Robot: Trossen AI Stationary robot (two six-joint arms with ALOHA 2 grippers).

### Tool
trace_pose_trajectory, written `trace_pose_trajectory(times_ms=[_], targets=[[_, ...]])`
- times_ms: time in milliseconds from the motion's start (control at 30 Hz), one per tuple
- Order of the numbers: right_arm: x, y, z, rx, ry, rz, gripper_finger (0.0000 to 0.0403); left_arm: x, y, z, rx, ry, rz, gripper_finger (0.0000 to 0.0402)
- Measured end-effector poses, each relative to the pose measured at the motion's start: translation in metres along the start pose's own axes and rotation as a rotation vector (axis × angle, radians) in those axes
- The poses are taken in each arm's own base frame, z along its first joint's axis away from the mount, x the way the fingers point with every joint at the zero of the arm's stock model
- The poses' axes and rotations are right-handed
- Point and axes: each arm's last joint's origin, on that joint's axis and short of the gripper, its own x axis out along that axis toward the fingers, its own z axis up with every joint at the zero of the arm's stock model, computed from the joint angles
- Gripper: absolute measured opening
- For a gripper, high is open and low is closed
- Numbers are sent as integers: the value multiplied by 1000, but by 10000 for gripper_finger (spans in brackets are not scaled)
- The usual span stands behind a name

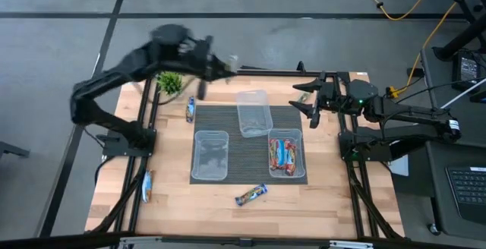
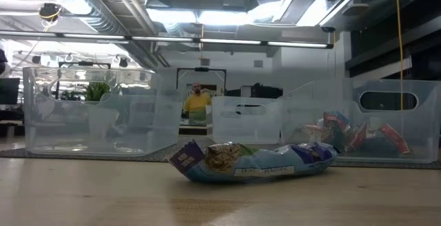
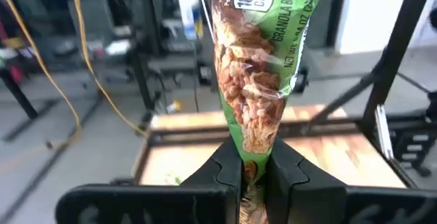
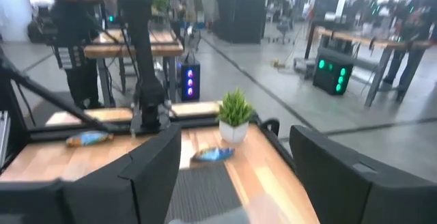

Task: Pick and place Granola Bars by type
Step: Put the yellow granola bar into the top transparent bin

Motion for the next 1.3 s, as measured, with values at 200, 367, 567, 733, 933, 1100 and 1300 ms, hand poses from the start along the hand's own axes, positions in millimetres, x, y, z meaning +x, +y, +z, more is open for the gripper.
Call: trace_pose_trajectory(times_ms=[200,367,567,733,933,1100,1300], targets=[[0,-3,10,12,-101,-21,275,54,17,-29,-13,112,-20,19],[7,-7,7,58,-86,-31,276,80,19,-44,-12,150,-39,19],[17,-6,-1,56,-38,-5,276,92,23,-58,-12,235,5,19],[25,-5,-6,53,-5,-4,276,120,33,-99,-65,451,80,19],[28,-3,-8,50,7,41,275,158,40,-154,-119,685,173,19],[28,-3,-9,49,11,40,275,182,41,-191,-168,785,164,19],[28,-3,-9,55,12,41,275,195,33,-212,-160,856,122,20]])
